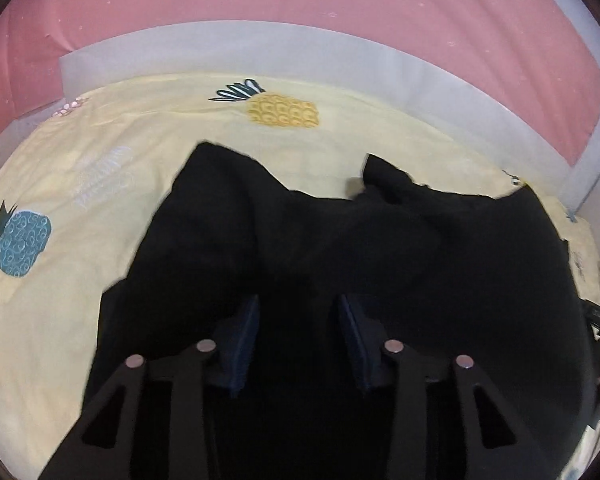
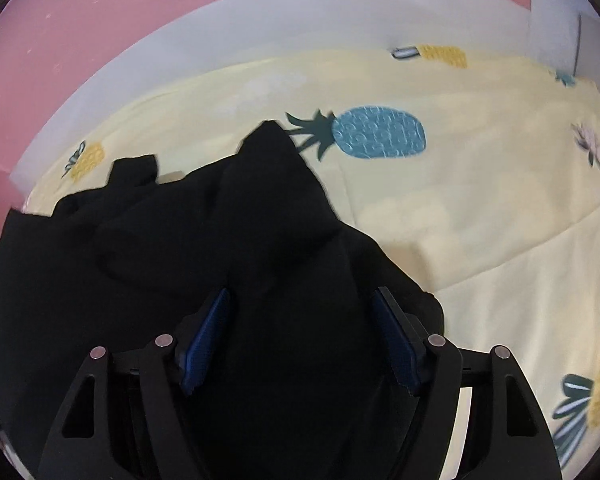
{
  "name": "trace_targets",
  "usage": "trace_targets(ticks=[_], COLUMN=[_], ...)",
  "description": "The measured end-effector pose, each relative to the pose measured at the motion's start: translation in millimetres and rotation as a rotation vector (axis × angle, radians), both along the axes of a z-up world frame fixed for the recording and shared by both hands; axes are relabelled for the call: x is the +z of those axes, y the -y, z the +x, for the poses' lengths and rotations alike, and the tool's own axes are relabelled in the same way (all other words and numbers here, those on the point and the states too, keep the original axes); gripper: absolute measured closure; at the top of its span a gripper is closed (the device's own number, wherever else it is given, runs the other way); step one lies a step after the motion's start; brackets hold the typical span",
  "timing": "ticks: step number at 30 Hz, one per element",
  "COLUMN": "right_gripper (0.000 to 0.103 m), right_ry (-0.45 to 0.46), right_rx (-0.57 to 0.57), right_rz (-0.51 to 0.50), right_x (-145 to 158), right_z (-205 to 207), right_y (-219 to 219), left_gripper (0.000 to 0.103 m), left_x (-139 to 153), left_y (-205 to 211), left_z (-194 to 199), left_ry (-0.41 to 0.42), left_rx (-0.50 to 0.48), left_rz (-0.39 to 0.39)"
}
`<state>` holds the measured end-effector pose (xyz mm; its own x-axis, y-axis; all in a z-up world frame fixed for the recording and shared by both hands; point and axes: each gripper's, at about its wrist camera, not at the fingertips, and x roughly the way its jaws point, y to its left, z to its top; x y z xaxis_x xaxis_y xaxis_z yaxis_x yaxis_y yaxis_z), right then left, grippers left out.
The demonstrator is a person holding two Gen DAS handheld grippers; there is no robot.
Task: Fold large clothes
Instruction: 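Fold the held coat side over the coat's middle with both tools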
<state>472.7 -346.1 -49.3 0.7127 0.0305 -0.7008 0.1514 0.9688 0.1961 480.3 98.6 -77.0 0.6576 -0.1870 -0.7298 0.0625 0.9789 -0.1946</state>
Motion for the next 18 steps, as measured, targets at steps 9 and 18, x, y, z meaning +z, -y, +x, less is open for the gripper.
trace_targets(ticks=[9,18], right_gripper=[0.029,0.016], right_ry=[0.128,0.018], right_rx=[0.053,0.101], right_rz=[0.080,0.276], right_x=[33.0,-25.6], right_z=[-76.3,-137.2], right_y=[21.8,37.6], left_gripper=[0.045,0.025], left_x=[36.1,-22.3], left_y=[-49.6,-131.4], left_z=[-51.9,-114.6], left_ry=[0.058,-0.087], left_rx=[0.044,0.127], left_rz=[-0.055,-0.207])
